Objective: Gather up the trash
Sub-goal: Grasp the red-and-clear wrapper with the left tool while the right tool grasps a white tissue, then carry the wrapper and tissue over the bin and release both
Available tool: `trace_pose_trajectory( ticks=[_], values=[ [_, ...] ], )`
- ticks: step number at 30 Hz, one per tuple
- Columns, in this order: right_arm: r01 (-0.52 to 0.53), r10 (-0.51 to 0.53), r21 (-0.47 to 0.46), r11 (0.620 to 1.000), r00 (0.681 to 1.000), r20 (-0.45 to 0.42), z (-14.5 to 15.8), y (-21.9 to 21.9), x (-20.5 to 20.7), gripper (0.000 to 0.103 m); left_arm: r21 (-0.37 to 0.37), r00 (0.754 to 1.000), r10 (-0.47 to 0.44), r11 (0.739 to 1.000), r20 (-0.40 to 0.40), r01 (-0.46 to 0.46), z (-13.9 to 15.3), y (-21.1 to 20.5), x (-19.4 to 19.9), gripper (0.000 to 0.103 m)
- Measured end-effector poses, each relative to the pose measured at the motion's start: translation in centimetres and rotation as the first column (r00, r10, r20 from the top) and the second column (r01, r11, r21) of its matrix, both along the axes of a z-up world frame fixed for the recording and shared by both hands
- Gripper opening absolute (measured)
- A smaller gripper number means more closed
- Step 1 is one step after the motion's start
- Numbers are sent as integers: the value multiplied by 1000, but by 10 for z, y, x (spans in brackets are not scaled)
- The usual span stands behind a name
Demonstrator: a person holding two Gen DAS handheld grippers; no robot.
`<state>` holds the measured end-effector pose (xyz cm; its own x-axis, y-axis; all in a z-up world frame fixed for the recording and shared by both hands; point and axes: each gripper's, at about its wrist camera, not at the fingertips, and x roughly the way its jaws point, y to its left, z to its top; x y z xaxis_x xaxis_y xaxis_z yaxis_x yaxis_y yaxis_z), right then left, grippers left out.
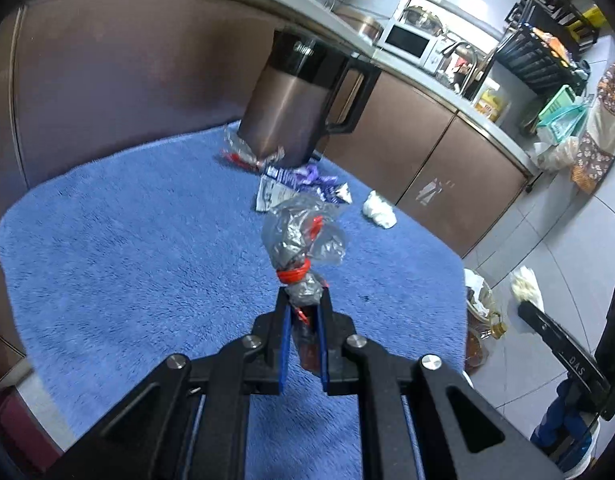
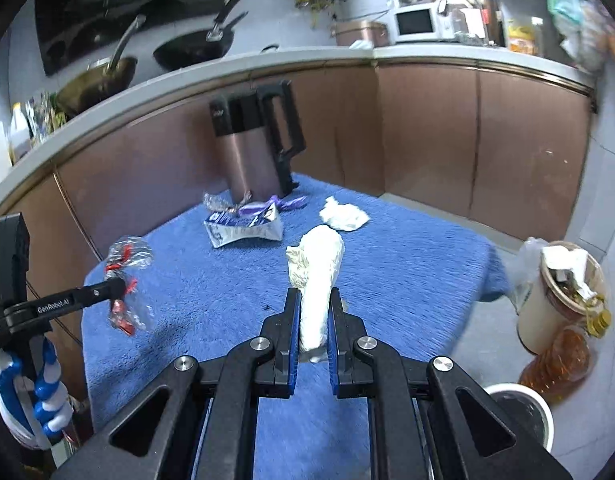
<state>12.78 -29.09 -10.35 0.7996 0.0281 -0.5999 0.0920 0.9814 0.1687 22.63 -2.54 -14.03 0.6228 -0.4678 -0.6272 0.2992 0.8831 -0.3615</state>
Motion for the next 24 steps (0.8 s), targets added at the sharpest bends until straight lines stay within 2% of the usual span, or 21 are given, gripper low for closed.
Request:
trace_pose_trajectory(
  ticks=[8, 14, 19, 24],
  values=[
    [130, -131, 28, 991, 990, 41, 15, -46, -76, 12, -4, 997, -68, 998, 44, 68, 30, -22, -33, 10],
    [262, -263, 44, 964, 965, 11, 0, -90, -117, 12, 50, 975, -213, 976, 58, 210, 39, -86, -54, 10],
    [352, -349, 70, 933, 936, -47, -28, -127, -137, 12, 119, 936, -352, 931, 29, 346, 30, -158, -65, 10],
    [430, -419, 97, 898, 900, -118, -63, -160, -147, 13, 194, 871, -491, 852, -31, 487, 6, -239, -79, 11]
  ],
)
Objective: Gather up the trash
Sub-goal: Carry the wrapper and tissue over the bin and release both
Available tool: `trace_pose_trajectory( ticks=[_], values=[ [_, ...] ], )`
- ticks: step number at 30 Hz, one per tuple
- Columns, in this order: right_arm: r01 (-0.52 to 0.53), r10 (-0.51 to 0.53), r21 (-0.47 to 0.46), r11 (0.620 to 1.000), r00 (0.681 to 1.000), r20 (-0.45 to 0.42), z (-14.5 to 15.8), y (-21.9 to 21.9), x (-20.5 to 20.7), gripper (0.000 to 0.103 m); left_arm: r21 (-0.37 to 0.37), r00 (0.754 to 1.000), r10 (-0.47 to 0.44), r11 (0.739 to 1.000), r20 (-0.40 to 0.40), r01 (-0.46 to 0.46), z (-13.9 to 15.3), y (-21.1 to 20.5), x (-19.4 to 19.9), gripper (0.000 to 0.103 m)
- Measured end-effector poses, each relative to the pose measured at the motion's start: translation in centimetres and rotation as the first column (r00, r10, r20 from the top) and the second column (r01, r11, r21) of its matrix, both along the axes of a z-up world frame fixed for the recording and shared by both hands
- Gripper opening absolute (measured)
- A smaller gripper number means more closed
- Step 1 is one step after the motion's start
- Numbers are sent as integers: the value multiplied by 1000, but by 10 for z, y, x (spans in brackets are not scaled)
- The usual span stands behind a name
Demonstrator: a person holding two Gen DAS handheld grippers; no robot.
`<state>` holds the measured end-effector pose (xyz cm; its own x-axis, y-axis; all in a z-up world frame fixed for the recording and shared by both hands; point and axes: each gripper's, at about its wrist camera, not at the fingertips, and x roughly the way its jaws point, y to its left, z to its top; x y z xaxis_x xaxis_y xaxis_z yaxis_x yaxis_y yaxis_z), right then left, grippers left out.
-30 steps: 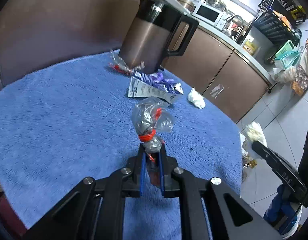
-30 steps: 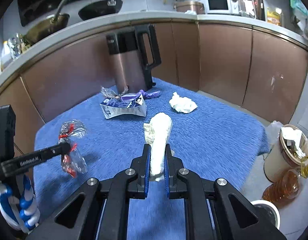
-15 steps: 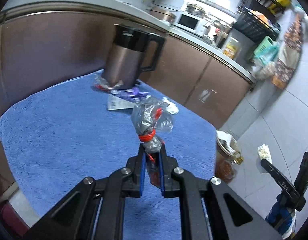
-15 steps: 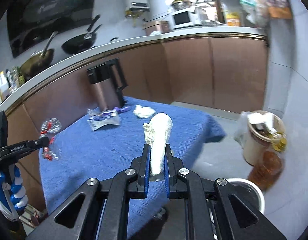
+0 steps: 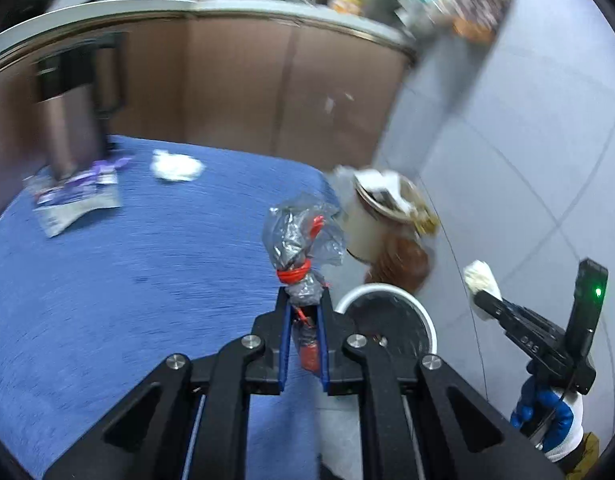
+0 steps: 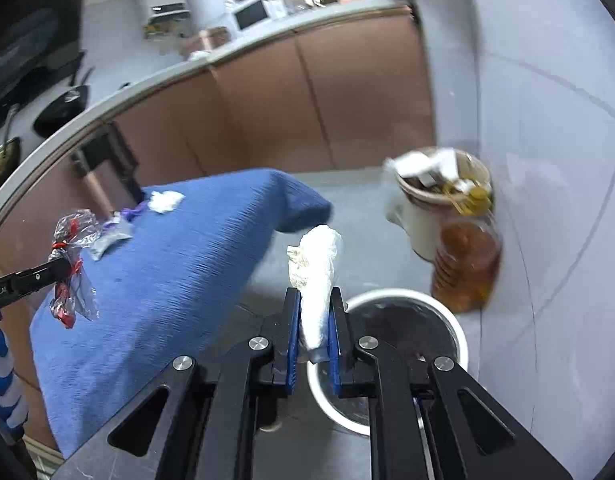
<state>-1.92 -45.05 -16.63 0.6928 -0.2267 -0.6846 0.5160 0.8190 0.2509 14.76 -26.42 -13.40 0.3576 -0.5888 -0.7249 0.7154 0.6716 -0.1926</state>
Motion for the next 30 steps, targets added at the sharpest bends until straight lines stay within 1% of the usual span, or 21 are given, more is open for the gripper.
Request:
trace_pose_trajectory(
  ticks=[4, 7, 10, 15, 16, 18, 21, 22, 23, 25, 26, 30],
  values=[
    [49, -47, 46, 998, 998, -37, -28, -21, -5, 13, 68, 994, -104, 992, -22, 105, -23, -60, -10, 11],
    [81, -76, 81, 993, 995, -65, -48, -37, -8, 13, 112, 984, -172, 978, -45, 176, -41, -103, -19, 11],
    [108, -98, 108, 988, 991, -92, -66, -51, -8, 14, 134, 972, -224, 963, -75, 233, -56, -135, -27, 11],
    [136, -119, 125, 983, 984, -134, -87, -64, -9, 17, 151, 953, -286, 942, -100, 299, -74, -174, -42, 12],
    [141, -122, 129, 982, 982, -143, -92, -66, -10, 17, 151, 951, -292, 940, -104, 305, -76, -178, -42, 12],
    [151, -129, 137, 979, 979, -155, -99, -71, -12, 20, 140, 944, -304, 937, -124, 320, -79, -183, -42, 12],
    [167, -141, 153, 974, 976, -168, -107, -76, -14, 21, 114, 934, -320, 934, -158, 339, -81, -191, -43, 18],
    [171, -144, 155, 973, 975, -171, -109, -77, -15, 21, 109, 932, -323, 933, -162, 343, -81, -191, -42, 26],
    [176, -147, 158, 972, 973, -177, -111, -78, -15, 24, 103, 931, -326, 933, -166, 345, -80, -193, -42, 37],
    [185, -155, 160, 970, 971, -182, -113, -80, -16, 28, 91, 930, -328, 934, -163, 346, -78, -194, -43, 46],
    [188, -158, 162, 969, 970, -183, -113, -80, -16, 30, 87, 930, -330, 934, -160, 346, -76, -193, -44, 47],
    [197, -166, 158, 968, 968, -188, -112, -80, -17, 32, 70, 929, -330, 936, -166, 344, -70, -187, -44, 47]
  ],
)
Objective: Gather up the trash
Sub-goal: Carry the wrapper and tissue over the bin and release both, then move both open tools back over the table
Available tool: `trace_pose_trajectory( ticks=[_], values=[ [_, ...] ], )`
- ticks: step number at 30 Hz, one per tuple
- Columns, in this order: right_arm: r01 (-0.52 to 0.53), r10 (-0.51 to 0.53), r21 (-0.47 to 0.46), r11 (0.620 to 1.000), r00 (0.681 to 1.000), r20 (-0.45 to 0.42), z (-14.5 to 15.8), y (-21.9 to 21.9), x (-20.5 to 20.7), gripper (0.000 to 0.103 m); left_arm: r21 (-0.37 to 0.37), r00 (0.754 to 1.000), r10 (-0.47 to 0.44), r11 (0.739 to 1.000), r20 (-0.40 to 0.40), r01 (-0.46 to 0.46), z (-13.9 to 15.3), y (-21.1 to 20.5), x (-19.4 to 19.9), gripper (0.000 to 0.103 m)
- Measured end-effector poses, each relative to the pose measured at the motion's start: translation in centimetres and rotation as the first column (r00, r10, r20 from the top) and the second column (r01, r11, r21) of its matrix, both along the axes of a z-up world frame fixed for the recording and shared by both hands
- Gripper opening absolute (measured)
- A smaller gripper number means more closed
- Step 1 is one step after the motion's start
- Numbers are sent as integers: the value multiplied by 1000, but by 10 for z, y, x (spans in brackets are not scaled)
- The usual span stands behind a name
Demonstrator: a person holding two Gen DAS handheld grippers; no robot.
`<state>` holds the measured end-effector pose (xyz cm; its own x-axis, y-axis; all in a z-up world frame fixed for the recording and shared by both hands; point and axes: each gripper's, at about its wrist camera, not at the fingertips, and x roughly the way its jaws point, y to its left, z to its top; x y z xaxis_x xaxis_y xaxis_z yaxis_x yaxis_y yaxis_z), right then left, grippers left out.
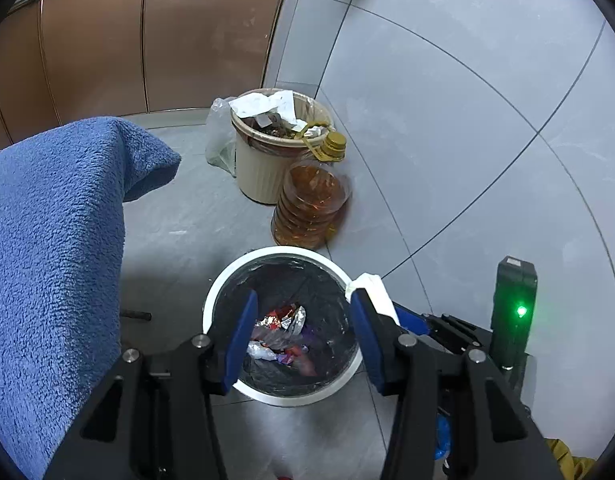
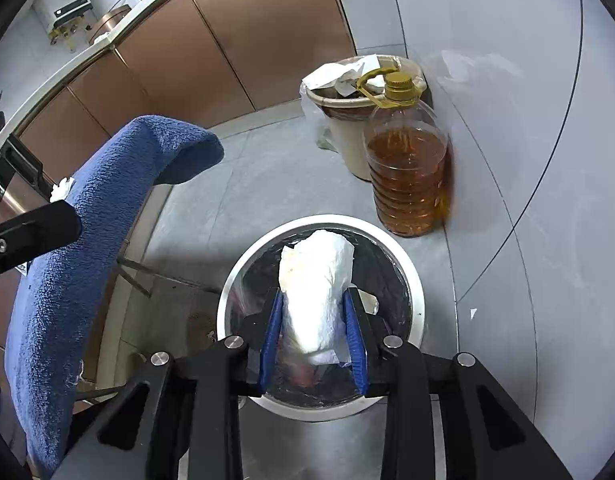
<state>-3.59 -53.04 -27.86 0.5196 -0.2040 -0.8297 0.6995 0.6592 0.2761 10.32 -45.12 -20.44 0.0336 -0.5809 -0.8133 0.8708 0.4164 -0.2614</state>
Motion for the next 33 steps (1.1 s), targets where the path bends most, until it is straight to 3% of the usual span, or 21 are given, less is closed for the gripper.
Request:
trace_pose_trajectory(
  ticks=[13, 22, 33],
  values=[
    [-12, 13, -48, 999, 999, 31, 31, 15, 3, 33, -76, 999, 35, 997, 23, -34, 32, 43, 4, 47],
    [-74, 80, -111, 991, 996, 51, 68, 47, 12, 34, -154, 993, 79, 986, 83, -66, 67, 103, 2, 49],
    [-179, 202, -216, 960, 976, 86, 132, 108, 25, 35, -307, 971, 209, 937, 119, -164, 116, 203, -1, 53]
  ],
)
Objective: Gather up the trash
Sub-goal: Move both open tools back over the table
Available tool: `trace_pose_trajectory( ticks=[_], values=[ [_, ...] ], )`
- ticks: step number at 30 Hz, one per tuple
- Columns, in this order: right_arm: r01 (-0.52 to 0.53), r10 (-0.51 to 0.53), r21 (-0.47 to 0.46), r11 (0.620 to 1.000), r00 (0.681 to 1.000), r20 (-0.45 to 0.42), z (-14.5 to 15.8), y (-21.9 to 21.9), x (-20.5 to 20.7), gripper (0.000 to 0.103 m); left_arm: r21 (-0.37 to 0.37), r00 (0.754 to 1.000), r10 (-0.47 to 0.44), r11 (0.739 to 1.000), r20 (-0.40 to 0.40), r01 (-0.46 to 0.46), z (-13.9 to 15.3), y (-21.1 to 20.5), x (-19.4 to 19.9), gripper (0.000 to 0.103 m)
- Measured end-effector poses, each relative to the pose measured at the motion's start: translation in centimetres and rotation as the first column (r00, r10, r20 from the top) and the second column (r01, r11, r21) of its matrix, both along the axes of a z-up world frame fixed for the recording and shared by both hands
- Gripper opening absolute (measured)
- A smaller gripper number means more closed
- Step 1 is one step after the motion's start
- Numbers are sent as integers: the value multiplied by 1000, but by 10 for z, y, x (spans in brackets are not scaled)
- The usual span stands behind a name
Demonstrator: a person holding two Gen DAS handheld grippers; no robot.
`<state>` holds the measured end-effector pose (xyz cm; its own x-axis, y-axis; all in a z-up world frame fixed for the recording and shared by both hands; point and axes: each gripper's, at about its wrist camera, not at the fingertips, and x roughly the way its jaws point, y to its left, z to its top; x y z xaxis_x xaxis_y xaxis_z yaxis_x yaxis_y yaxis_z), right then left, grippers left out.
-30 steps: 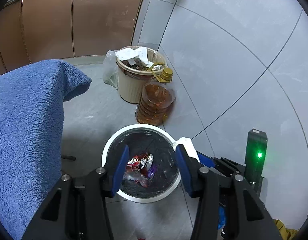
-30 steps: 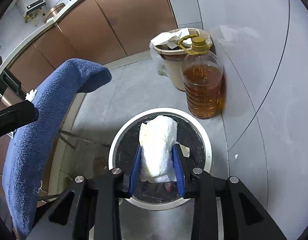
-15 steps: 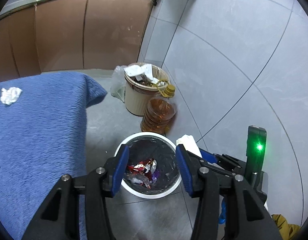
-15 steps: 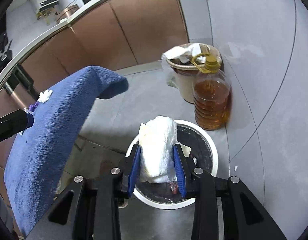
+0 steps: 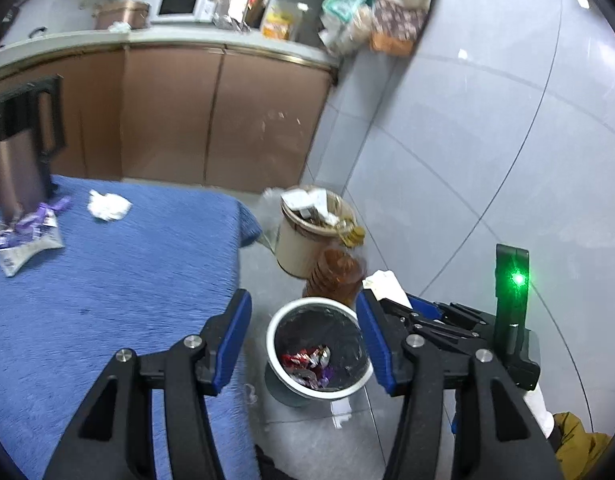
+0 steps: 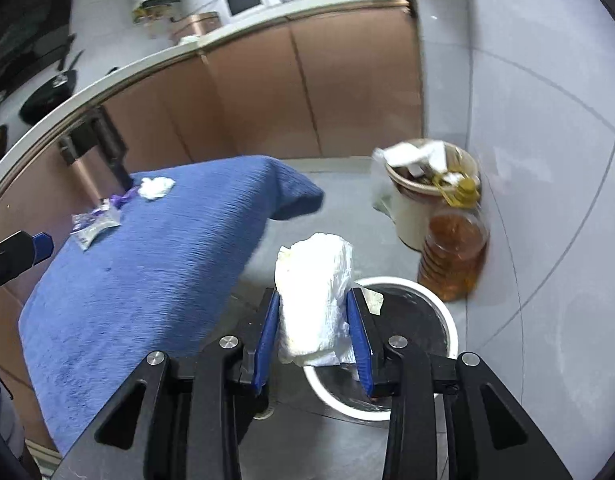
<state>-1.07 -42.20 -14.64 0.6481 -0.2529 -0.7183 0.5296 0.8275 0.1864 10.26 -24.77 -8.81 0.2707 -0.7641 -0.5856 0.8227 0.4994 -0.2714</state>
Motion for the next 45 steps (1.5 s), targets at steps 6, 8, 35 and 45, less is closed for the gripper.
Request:
trace_pose_trajectory(
  ticks=[6, 8, 35, 45],
  values=[
    [-79, 82, -57, 995, 996, 44, 37, 41, 2, 37, -67, 994, 70, 996, 82, -64, 23, 53, -13, 53],
    [-106, 110, -78, 991, 992, 59, 49, 54, -1, 38, -87, 991, 87, 993, 103, -78, 29, 69, -17, 53],
    [-286, 287, 20, 958, 958, -30, -1, 75, 1, 42, -32, 947, 322, 946, -3, -322, -22, 153, 19, 53],
    [-394, 516, 375, 839, 796, -318, -207, 64, 17, 45, 212, 891, 454, 871, 2, -444, -96, 97, 71, 53]
  ],
)
